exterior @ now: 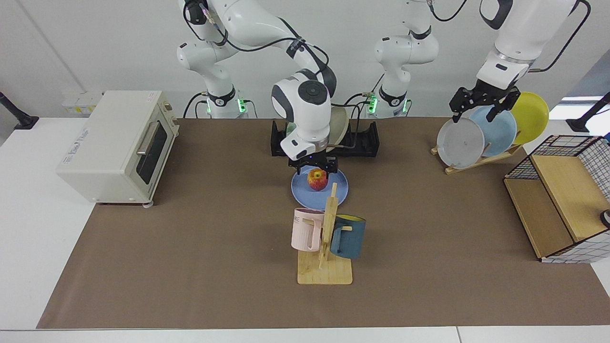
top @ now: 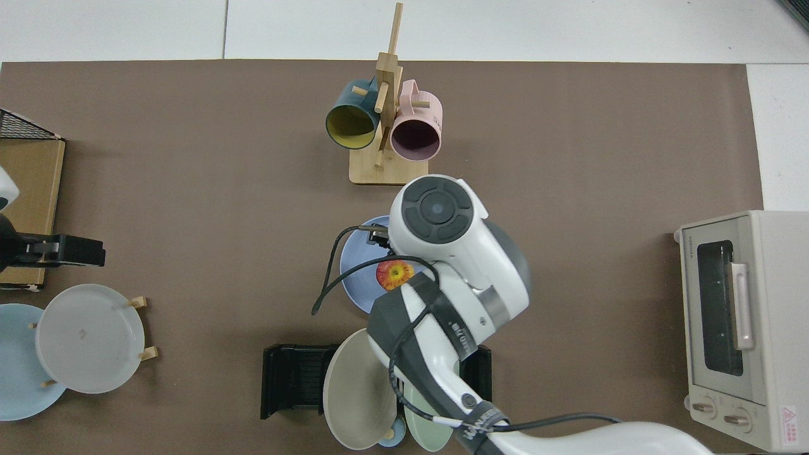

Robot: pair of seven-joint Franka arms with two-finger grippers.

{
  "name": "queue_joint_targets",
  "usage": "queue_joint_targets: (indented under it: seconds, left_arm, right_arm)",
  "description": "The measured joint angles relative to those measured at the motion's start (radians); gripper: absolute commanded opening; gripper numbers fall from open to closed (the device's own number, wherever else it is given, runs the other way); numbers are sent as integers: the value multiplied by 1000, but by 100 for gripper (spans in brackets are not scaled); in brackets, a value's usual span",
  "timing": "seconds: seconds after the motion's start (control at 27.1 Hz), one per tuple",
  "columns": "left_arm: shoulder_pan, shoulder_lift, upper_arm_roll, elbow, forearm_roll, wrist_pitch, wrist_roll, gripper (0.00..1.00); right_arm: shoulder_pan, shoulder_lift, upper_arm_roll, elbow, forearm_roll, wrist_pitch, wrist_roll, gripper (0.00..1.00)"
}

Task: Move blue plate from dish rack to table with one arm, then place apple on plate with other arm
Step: 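Release the apple onto the plate and retract the right gripper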

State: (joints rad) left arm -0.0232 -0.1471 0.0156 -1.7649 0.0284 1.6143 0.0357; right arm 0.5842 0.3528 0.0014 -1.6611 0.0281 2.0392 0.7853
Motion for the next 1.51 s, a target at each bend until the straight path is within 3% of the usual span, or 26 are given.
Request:
queue_joint_targets:
  seconds: [0.26, 0.48, 0.66, 1.0, 1.51]
  left_arm:
    - [-3, 1, 0, -8, 0, 0, 0, 100]
    - [-11, 2, 0, -12, 0, 1, 0, 100]
    - [-12, 3, 0, -13, 0, 1, 0, 100]
    - [-12, 3, 0, -15, 0, 3, 0, 100]
    - [-14, 4, -1, -15, -37, 38, -1, 100]
  right_arm:
    - [-187, -99, -5, 44, 0, -121, -295, 100]
    - [-331, -151, -8, 44, -1, -164, -589, 100]
    - [-420, -195, -9, 46, -15, -199, -721, 100]
    - [-519, -260, -7, 29, -16, -240, -758, 100]
    - [-525, -278, 2, -31, -14, -227, -679, 100]
